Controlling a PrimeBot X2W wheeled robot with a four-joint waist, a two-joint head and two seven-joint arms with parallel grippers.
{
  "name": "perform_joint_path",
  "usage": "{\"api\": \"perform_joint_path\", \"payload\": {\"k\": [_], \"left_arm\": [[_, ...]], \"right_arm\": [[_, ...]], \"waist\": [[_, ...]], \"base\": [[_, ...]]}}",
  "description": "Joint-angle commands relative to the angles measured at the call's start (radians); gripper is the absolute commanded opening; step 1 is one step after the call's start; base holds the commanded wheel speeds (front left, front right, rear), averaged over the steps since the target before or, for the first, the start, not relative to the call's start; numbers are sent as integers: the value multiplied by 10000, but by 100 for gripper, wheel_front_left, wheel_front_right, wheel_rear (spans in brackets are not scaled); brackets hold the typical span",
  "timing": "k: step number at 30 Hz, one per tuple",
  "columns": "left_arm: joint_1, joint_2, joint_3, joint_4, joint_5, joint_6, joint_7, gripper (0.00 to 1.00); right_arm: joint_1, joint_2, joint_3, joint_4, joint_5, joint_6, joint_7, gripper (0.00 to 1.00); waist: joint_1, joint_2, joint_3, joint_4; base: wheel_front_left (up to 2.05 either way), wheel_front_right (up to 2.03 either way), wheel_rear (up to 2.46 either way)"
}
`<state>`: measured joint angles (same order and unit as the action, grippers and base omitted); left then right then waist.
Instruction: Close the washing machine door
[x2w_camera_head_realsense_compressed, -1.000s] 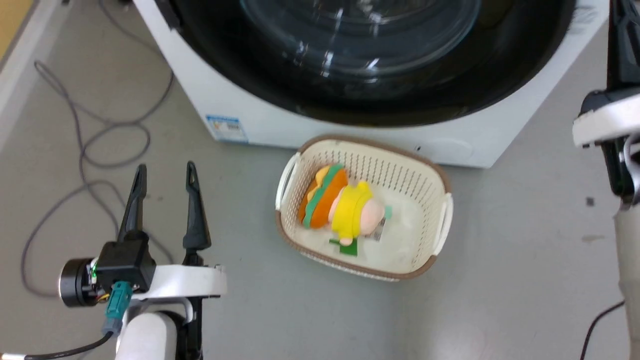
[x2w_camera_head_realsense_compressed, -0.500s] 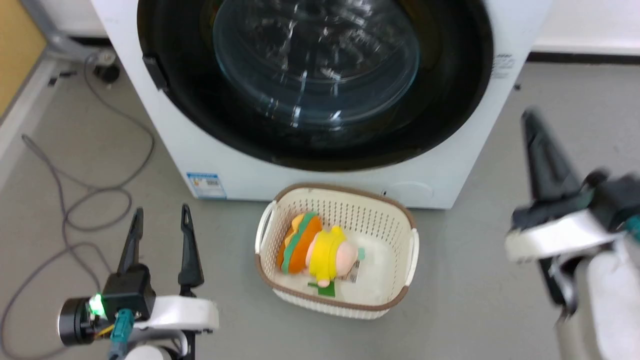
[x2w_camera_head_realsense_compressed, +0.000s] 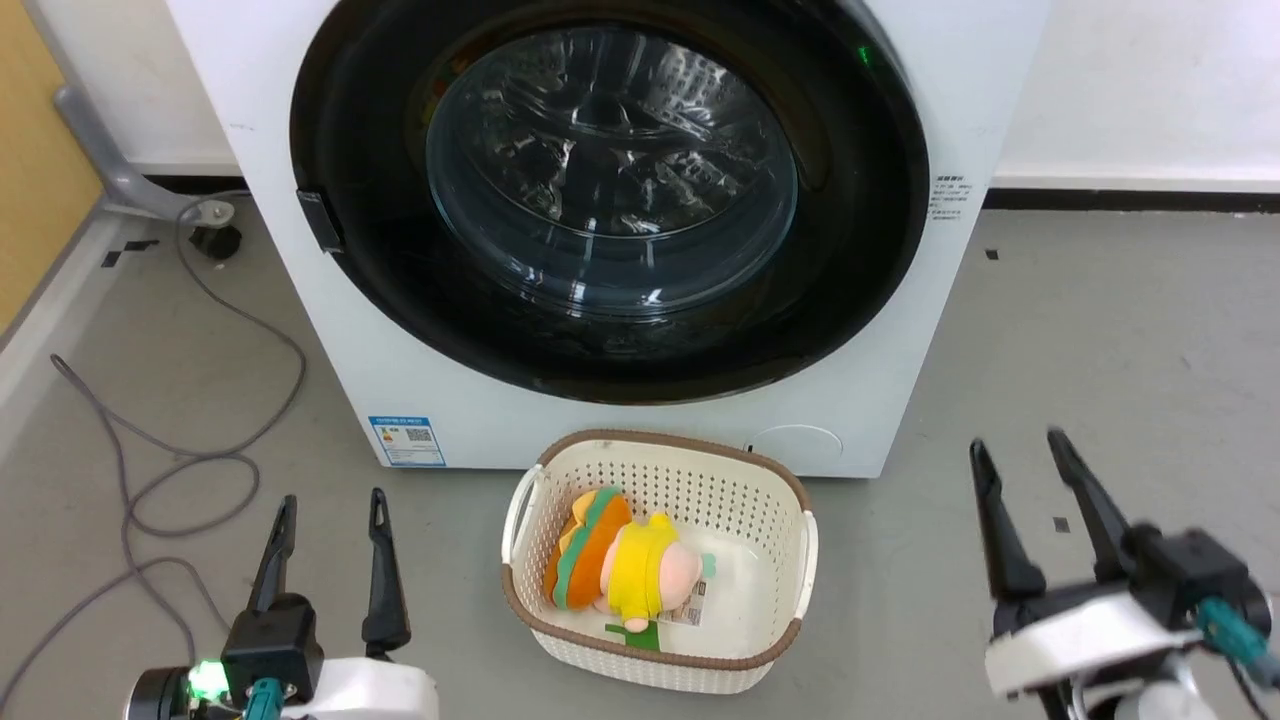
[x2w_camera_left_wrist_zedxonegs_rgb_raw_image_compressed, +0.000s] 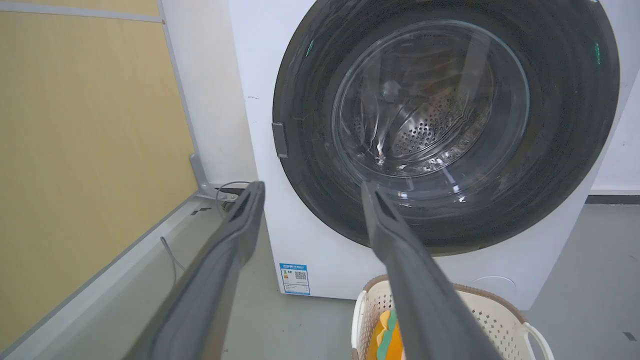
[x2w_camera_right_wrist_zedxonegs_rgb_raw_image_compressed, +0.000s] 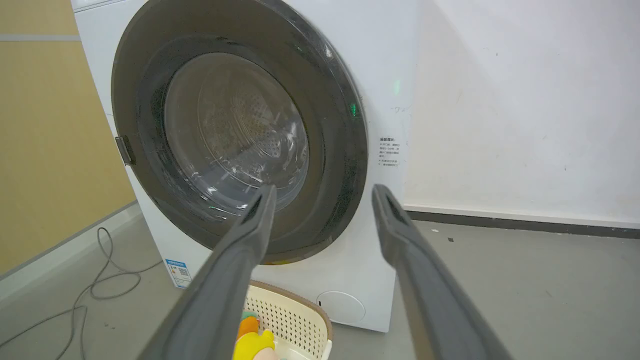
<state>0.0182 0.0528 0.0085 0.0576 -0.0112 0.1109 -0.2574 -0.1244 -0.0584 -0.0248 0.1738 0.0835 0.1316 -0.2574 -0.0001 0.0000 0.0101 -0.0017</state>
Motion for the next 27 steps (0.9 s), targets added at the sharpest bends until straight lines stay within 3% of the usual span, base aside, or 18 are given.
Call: {"api": "perform_joint_path", "payload": {"k": [1,8,9,27], "left_arm": [[164,38,-26,-21,-34,16,-44,100],[312,58,-148,-33,20,-26,-44,100],[200,6,-150,-8,6,0,6,0],[157,-10,-151,-68,18,-123,303,0]], "right_arm": [[366,74,16,-95,236,-9,-44,100],[915,79,-16,-410,744,-9,-44,100],[802,27,-15,-345,704,0,2,0],[844,33,18,-495,531,-1,294,0]], "waist": [[1,0,-48,0],[1,0,-85,-18],[1,0,-88,-18],[1,0,-91,-15]], "base": [[0,0,0],[0,0,0],[0,0,0],[0,0,0]]}}
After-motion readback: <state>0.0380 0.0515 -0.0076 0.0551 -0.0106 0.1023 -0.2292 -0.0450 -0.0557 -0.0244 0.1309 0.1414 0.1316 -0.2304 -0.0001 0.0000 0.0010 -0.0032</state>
